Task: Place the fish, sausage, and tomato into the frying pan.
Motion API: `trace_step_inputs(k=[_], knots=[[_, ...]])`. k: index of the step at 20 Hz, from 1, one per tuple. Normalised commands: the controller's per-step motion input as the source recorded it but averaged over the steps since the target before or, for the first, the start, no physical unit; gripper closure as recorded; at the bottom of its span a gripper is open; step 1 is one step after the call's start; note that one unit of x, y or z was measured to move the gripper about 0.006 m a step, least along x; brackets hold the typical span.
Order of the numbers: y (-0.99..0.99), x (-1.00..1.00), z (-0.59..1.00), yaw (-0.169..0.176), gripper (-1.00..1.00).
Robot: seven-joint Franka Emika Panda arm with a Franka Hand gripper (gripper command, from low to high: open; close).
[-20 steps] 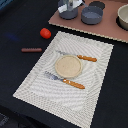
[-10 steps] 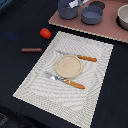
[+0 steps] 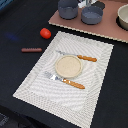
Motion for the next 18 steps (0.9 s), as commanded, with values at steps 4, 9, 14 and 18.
trace_step_inputs(k=[4, 9, 14, 18], knots=[[0.78, 0.51, -0.15, 0.0, 1.0], [0.52, 0.36, 0.02, 0.0, -1.0], [0.15, 0.16, 0.72, 0.0, -1.0], [-0.09, -0.08, 0.69, 0.0, -1.0]])
